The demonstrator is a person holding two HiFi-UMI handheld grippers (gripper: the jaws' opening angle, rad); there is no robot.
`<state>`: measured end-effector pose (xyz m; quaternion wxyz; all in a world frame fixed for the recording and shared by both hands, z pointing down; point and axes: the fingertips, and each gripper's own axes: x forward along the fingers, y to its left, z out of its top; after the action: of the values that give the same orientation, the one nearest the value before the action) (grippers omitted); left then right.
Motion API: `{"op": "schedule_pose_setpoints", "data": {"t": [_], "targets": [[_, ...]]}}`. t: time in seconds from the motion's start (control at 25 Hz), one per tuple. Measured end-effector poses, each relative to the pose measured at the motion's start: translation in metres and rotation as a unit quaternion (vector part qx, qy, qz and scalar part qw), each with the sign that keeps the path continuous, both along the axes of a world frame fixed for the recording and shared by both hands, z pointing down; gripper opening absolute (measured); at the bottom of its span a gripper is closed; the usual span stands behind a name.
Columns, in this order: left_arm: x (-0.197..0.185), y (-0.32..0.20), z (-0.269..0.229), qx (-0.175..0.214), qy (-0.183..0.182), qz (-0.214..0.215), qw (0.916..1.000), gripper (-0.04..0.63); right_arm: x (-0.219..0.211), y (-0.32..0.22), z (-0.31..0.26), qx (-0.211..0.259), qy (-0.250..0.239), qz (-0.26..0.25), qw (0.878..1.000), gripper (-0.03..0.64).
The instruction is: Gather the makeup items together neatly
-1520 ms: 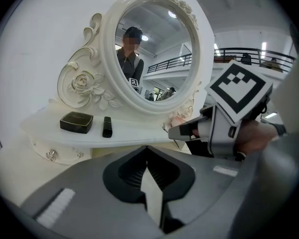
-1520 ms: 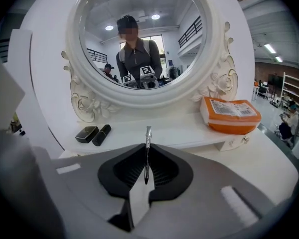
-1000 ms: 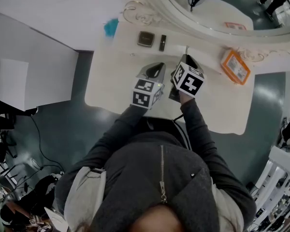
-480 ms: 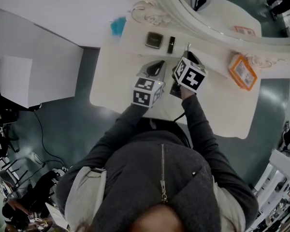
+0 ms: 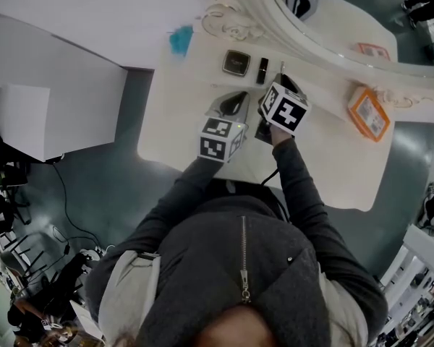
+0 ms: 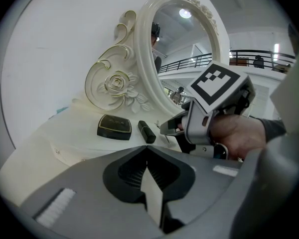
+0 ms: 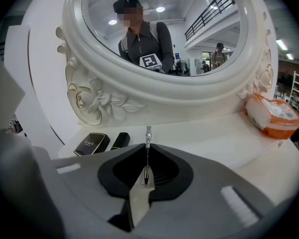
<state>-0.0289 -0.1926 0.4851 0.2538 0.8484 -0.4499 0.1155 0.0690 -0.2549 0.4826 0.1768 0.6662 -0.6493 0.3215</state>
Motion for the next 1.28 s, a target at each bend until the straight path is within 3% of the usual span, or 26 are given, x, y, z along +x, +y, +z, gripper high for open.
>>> {"op": "schedule_pose_setpoints", "data": {"t": [1.28], "targets": [[-0.0086, -0.0076, 0.0032, -0.004, 0.003, -0.013, 0.9999, 0.009, -0.0074, -0.0084, 0.0068, -0.010, -0.001, 0.000, 1.000, 0.035]]}}
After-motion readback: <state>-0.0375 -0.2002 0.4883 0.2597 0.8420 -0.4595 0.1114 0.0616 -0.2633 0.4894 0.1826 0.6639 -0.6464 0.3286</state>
